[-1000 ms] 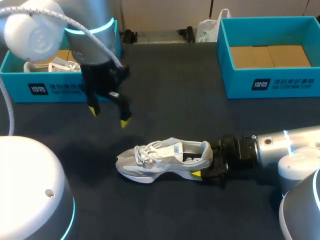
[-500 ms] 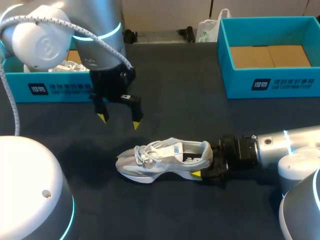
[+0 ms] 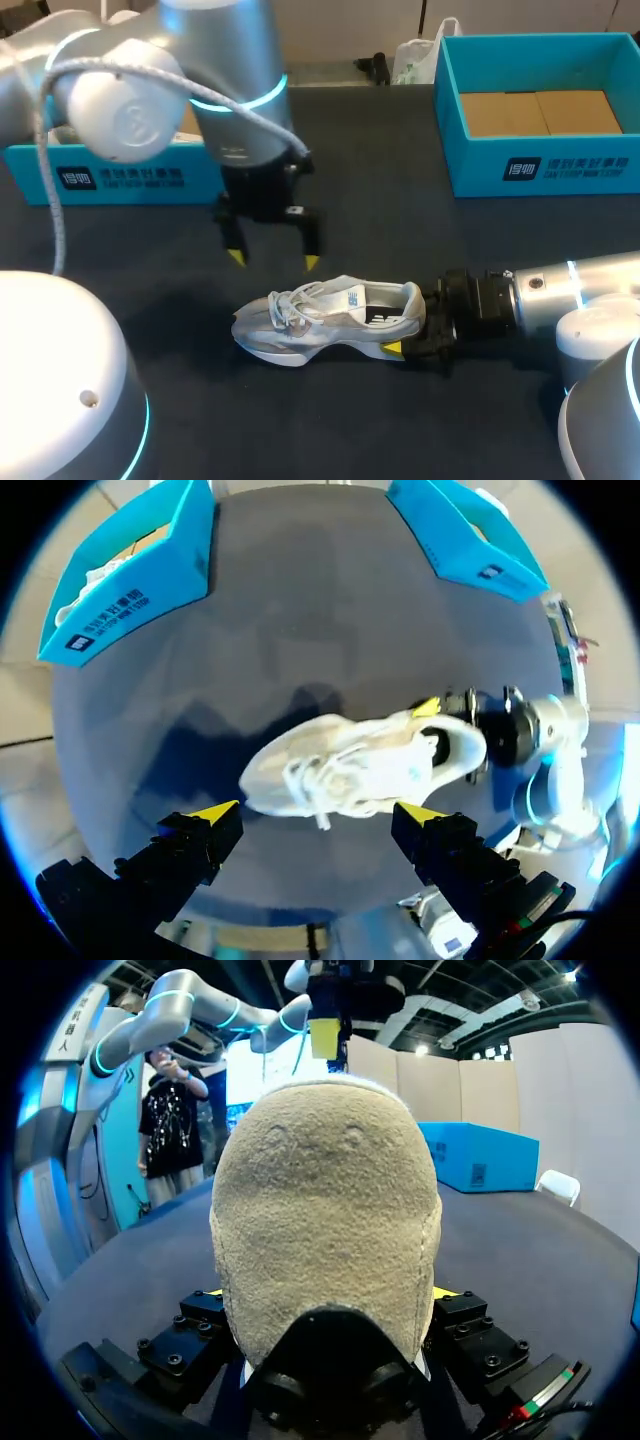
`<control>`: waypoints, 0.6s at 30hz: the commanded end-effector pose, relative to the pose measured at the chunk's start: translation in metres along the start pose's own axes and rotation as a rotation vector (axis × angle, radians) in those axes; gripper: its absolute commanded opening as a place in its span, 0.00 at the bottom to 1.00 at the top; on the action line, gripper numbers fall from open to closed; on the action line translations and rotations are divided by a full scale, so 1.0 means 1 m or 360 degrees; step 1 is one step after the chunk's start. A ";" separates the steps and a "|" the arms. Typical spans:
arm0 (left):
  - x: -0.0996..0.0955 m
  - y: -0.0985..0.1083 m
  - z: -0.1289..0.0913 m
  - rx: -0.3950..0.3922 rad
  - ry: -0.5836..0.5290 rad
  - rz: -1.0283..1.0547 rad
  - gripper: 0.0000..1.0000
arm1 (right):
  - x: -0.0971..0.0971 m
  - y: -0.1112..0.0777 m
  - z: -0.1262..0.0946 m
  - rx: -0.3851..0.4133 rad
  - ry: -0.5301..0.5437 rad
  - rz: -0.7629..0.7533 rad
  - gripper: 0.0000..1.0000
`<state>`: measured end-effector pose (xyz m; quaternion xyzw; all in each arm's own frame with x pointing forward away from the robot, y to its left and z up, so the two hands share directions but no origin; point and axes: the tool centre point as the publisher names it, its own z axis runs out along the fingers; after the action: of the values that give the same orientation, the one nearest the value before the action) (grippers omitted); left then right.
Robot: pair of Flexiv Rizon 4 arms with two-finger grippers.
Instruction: Take the shoe out of the shoebox, open the shoe tongue, remove and reinsert the insole, then place the shoe into the shoebox
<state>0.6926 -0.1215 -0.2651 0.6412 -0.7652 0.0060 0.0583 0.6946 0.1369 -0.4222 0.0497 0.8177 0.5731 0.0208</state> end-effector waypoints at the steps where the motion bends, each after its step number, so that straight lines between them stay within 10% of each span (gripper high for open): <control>1: 0.039 -0.013 0.011 -0.0073 -0.0080 -0.0088 1.00 | 0.000 0.000 0.002 0.0011 0.0000 0.0002 0.00; 18: 0.052 -0.015 0.020 -0.0087 -0.0105 -0.0150 1.00 | 0.000 0.000 0.002 0.0011 0.0000 0.0002 0.00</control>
<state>0.7012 -0.1690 -0.2768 0.6715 -0.7386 -0.0319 0.0504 0.6947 0.1369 -0.4223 0.0497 0.8177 0.5731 0.0208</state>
